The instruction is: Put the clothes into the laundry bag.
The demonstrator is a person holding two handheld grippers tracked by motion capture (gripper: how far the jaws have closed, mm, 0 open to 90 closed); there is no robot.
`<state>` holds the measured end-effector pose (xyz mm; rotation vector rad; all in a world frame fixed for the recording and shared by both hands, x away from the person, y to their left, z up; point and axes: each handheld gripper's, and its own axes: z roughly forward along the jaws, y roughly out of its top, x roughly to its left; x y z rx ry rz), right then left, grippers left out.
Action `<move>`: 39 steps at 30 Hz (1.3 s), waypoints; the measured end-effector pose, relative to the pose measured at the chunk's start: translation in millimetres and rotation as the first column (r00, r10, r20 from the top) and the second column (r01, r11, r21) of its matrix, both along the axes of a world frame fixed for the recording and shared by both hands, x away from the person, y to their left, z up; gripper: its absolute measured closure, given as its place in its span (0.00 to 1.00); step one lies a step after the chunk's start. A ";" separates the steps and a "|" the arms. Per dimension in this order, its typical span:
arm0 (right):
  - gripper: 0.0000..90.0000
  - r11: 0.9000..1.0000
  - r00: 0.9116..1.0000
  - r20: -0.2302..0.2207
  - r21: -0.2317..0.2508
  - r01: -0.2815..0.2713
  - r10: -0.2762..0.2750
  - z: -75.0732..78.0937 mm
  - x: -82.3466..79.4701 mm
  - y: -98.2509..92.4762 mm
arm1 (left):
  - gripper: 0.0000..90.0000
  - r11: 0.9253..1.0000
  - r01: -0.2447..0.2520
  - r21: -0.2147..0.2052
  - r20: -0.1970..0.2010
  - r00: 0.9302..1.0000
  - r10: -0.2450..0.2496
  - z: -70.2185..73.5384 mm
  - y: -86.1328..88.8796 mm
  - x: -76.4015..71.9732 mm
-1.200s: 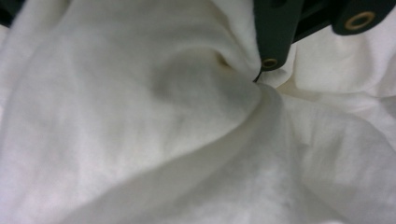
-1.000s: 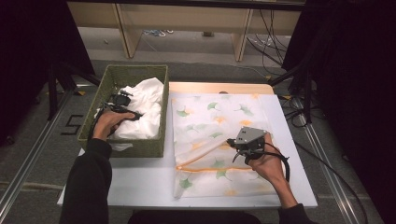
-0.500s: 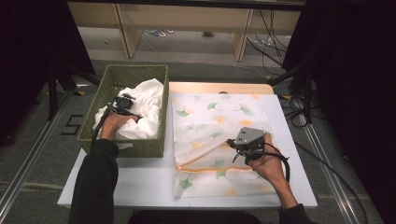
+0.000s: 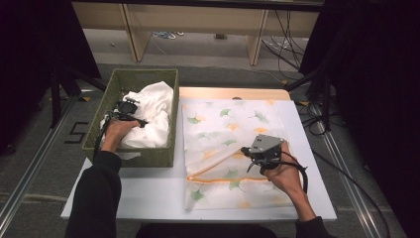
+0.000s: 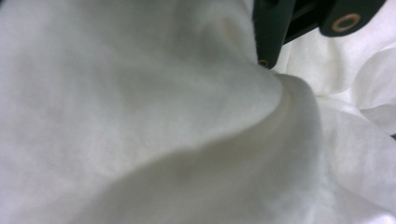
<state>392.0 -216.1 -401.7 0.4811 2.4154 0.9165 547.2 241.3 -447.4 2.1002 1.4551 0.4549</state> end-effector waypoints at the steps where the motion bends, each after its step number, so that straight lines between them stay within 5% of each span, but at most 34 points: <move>1: 1.00 1.000 1.000 -0.009 0.003 -0.002 0.002 0.0 0.2 -0.2 | 0.62 1.000 0.000 -0.004 0.004 1.000 0.000 2.1 0.9 -0.6; 6: 1.00 1.000 1.000 -0.001 0.005 -0.003 0.003 0.9 1.6 -1.8 | 0.62 0.998 -0.004 -0.058 0.052 0.999 0.007 18.2 2.5 -6.5; 9: 1.00 1.000 1.000 -0.006 0.004 0.001 -0.001 0.7 0.9 -1.0 | 0.62 0.999 0.009 -0.052 0.089 0.996 -0.005 31.1 4.5 -10.4; 11: 1.00 1.000 1.000 -0.007 0.006 0.002 -0.002 1.3 0.5 -0.9 | 0.62 0.996 0.011 -0.092 0.133 0.991 0.001 39.9 5.7 -13.6; 15: 1.00 1.000 1.000 -0.011 0.010 0.013 -0.013 1.1 -0.3 -1.4 | 0.62 0.994 0.037 -0.105 0.143 0.990 -0.022 58.6 8.9 -19.9; 27: 1.00 1.000 1.000 0.003 0.013 0.005 -0.005 2.7 2.1 -3.9 | 0.62 0.974 0.152 -0.168 0.279 0.955 -0.100 115.2 6.6 -54.0; 31: 1.00 1.000 1.000 0.007 0.008 0.004 -0.004 2.7 2.1 -3.5 | 0.62 0.971 0.184 -0.153 0.310 0.942 -0.130 128.6 0.8 -62.8; 32: 1.00 1.000 1.000 0.004 0.007 0.001 -0.001 3.2 1.9 -3.3 | 0.62 0.966 0.205 -0.159 0.325 0.935 -0.145 136.3 -2.3 -67.3; 39: 1.00 1.000 1.000 0.009 0.014 0.016 -0.016 4.0 3.0 -4.8 | 0.62 0.942 0.280 -0.184 0.357 0.912 -0.202 165.4 -15.1 -84.9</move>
